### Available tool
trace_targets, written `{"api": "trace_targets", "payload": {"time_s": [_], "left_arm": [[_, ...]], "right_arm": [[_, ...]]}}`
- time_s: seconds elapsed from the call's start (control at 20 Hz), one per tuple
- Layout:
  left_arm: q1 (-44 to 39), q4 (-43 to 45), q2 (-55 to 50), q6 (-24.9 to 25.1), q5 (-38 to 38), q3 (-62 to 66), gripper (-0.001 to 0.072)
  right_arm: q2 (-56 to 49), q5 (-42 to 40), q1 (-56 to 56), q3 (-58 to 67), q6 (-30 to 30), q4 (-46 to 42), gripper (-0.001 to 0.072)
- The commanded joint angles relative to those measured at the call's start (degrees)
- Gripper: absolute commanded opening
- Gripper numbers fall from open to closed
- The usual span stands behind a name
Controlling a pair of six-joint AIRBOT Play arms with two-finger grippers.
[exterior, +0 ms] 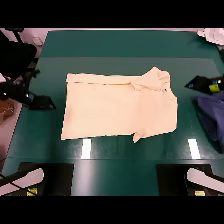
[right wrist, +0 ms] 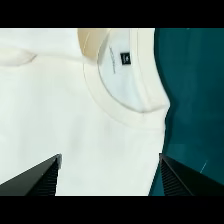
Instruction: Fold the shirts.
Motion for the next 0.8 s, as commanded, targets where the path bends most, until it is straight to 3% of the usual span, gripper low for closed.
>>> {"api": "trace_targets", "payload": {"time_s": [0.0,0.1,0.25,0.45,0.75], "left_arm": [[0.5,-7.6,2.8,0.3,1.2,-11.5,0.0645],[0.5,-11.3,4.5,1.8,4.5,-16.5,0.0645],[0.5,-10.0,4.9,2.4,4.9,-21.2,0.0644],[0.5,-9.5,5.2,2.0,7.9,-23.6,0.0644],[0.5,4.2,10.9,-4.2,10.7,-23.6,0.0644]], "right_arm": [[8.2,-1.0,-3.3,-10.4,-0.2,0.8,0.0667],[11.9,-2.4,-5.5,-14.0,-0.6,0.8,0.0667],[16.2,-3.6,-8.2,-17.8,-0.6,0.9,0.0667],[15.3,-2.7,-7.4,-19.1,-0.6,1.0,0.0667],[7.8,-0.2,-6.3,-19.1,-1.6,0.9,0.0667]]}}
